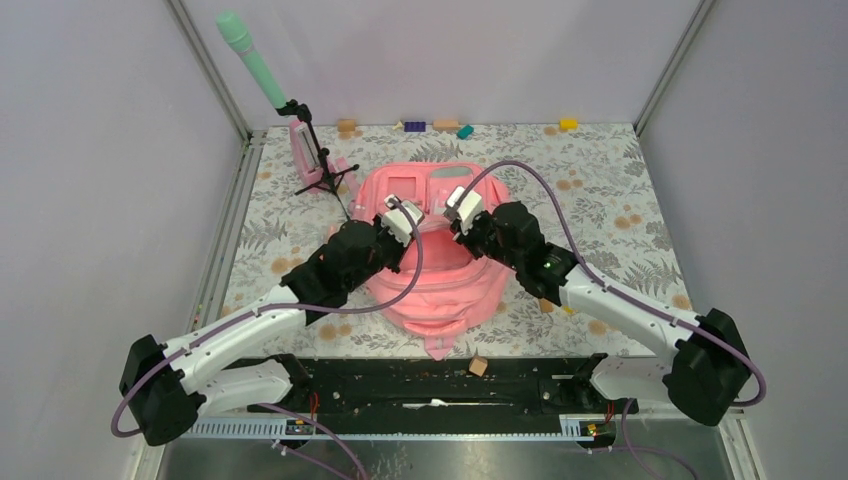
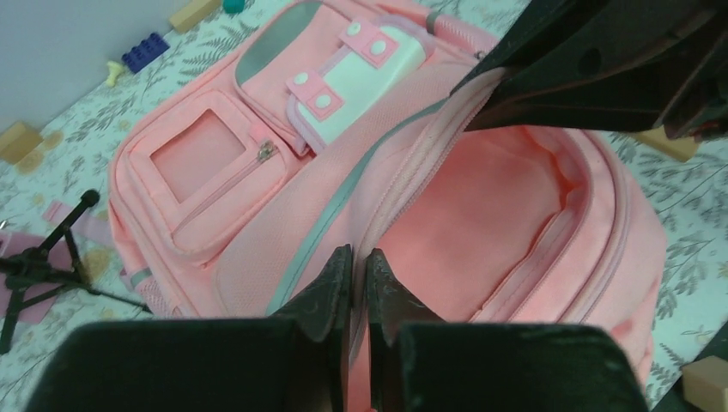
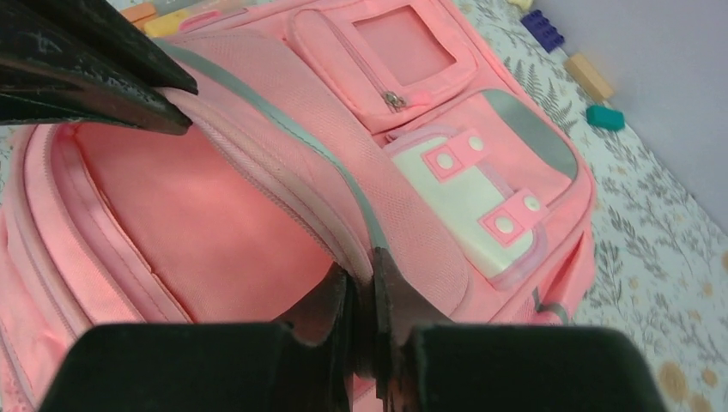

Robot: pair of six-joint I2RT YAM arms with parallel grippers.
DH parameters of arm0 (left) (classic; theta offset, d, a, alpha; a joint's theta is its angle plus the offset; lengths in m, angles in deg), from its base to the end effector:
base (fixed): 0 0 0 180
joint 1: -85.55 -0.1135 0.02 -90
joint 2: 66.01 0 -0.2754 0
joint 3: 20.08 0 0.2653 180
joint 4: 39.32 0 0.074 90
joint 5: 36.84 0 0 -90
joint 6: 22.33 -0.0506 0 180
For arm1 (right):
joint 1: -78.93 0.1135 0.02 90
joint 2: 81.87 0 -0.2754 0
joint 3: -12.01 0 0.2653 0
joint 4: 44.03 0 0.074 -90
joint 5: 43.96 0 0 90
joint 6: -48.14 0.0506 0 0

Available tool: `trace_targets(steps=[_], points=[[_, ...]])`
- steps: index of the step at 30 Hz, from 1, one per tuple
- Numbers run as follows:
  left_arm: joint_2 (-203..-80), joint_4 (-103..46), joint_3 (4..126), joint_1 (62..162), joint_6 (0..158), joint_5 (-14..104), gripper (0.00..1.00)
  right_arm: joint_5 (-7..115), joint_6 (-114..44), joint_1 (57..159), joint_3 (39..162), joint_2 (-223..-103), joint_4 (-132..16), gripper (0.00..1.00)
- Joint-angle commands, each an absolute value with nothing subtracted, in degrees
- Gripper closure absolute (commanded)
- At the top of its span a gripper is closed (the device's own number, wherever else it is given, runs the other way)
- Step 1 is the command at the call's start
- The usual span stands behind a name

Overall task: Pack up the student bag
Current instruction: Unzip the student bag at the center of the board, then pick up the stationery from the center of the board.

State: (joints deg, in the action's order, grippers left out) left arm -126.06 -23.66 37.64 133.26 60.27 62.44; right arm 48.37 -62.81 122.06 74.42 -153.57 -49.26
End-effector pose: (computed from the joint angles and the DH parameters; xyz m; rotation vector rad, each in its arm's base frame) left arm 0.1847 -0.1909 0.3031 0.7757 1.7277 -0.3293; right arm 0.2292 0.2175 0.3009 -0.9979 1.5400 0.3098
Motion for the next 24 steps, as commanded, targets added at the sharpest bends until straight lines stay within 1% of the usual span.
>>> trace_targets(steps=[1,2,4,5,6,7,8,10,14,16,20,24], points=[[-123.83,-28.32,42.12,128.82,63.94,60.0,0.97,24.06,-56.1,120.33,72.98,-144.76,-49.66,1.0],[-123.78,-28.36,42.22,127.94,64.79,58.4,0.86,21.48,-55.18,120.36,72.52,-143.59,-49.94,1.0],[-123.03,-28.65,41.94,127.09,65.68,56.5,0.5,17.67,-53.27,120.33,72.0,-141.67,-50.79,1.0],[-122.56,-28.78,41.72,126.98,66.03,56.54,0.35,16.6,-52.65,120.35,72.01,-141.08,-51.32,1.0],[-121.97,-28.53,41.47,126.88,66.59,56.71,0.24,16.08,-52.14,120.36,72.2,-140.69,-52.06,1.0],[-121.32,-27.98,41.35,126.86,67.22,56.92,0.15,15.85,-51.59,120.35,72.65,-140.45,-52.99,1.0],[-120.7,-26.9,41.34,126.86,67.46,57.44,0.09,15.86,-50.97,120.33,73.21,-140.48,-54.06,1.0],[-118.92,-24.82,40.75,126.86,71.79,59.6,0.02,15.85,-50.15,120.3,74.34,-140.5,-55.97,1.0],[-111.64,-23.72,35.51,126.7,80.41,65.63,0.01,15.88,-49.13,120.33,74.36,-140.13,-56.66,1.0],[-107.72,-22.46,31.77,126.41,85.13,70.54,0.01,16.61,-48.85,120.34,73.99,-139.76,-56.66,1.0],[-104.02,-14.37,25.9,123.72,94.76,77.55,0.01,18.34,-47.42,120.31,73.39,-138.55,-56.66,1.0],[-107.34,-12.47,20.75,118.43,100.04,72.51,0.01,20.28,-46.25,120.35,73.24,-137.27,-58.87,1.0]])
